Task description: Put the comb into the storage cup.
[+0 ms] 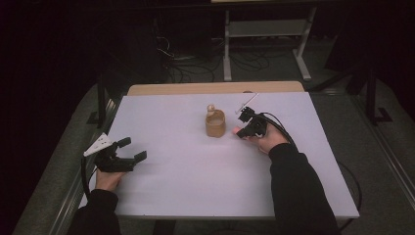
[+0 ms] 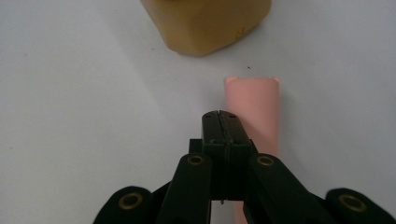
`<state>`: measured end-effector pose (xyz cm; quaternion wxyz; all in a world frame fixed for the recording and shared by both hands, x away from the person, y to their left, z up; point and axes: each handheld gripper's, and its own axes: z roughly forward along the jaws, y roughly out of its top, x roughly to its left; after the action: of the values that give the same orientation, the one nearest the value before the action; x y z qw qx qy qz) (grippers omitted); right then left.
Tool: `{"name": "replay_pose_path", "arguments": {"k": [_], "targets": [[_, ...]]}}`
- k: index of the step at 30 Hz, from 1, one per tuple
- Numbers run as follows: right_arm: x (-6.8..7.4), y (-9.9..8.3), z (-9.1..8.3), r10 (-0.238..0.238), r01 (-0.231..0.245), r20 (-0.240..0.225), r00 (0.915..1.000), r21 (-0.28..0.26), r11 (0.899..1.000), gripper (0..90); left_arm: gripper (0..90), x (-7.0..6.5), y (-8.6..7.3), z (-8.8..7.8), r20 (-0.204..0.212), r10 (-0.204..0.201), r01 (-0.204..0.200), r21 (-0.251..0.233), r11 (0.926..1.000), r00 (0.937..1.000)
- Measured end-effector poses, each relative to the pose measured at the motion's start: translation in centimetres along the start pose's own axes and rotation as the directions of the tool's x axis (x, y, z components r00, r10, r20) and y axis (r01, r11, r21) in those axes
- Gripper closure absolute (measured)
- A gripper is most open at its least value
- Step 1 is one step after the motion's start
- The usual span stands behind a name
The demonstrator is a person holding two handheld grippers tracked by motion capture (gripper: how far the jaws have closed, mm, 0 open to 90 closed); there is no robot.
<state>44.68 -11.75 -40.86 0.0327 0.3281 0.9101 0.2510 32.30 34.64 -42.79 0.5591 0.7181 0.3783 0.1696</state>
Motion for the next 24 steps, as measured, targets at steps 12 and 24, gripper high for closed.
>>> {"name": "replay_pose_path", "arguments": {"k": [12,24], "targets": [[-1.3,-0.5,-0.2,0.057,-0.058,0.062,0.9964,0.01,0.998,88.9,0.0,0.0,0.0,0.1,0.004,0.001,-0.001,0.007,1.0,1.0],[-2.6,-1.0,-0.4,0.107,-0.109,0.088,0.9904,0.017,0.994,88.9,0.0,0.0,-0.1,0.3,0.009,0.003,-0.003,0.017,0.9999,1.0]]}}
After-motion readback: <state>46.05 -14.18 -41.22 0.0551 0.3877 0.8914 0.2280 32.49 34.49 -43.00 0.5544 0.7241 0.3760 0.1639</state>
